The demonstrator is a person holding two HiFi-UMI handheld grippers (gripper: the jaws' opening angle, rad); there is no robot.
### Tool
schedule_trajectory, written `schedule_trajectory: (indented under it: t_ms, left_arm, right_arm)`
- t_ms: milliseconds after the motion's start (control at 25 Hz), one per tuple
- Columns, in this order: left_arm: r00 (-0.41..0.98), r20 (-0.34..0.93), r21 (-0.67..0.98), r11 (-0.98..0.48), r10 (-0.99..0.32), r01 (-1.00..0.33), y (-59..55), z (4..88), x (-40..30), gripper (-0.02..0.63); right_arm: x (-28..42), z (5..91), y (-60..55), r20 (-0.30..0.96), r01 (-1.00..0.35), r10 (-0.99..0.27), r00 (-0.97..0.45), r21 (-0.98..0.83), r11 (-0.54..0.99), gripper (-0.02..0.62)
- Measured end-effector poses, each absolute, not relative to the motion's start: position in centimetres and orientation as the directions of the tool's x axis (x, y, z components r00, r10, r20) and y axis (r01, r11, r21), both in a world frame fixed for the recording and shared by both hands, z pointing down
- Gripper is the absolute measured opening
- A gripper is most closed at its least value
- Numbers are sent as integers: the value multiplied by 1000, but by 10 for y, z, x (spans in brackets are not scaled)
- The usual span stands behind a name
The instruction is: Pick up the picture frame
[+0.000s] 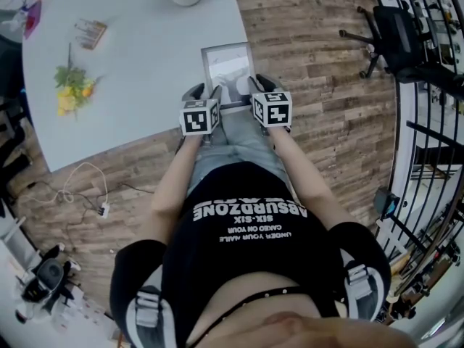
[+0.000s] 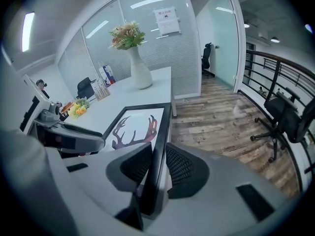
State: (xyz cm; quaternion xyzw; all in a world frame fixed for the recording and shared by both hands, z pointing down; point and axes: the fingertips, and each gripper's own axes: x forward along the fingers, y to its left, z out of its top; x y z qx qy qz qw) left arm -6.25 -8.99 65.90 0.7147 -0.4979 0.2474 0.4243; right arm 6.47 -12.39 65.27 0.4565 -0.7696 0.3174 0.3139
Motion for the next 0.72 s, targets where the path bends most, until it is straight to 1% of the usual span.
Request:
schedule_trajectory:
  t_ms: [160,200,240,520,720]
  left_arm:
    - [390,779,398,-93,-492,-913,-88,664,-64,193]
    - [387,783,398,-85,-488,-913,-88,664,-64,169]
    - [385,786,399,-79,-484,-914,-88,665,-65,106]
    - [368,802,377,-79,-470,-923,-88,666,-68,100]
    - [363,802,374,-75,-475,-925,-89,660,-71,100]
  right_arm:
    - [66,654,-123,766,-896,-496,-409,-234,378,100]
    - [66,653,-123,764,-895,-495,-414,-241,376,100]
    - [66,653,-123,762,-894,-494,-418,-249,373,100]
    - [64,654,-124,771,-886,-462,-438,-285,365,92]
    - [61,646,-126,758,-880,-468,-455,-302,366,92]
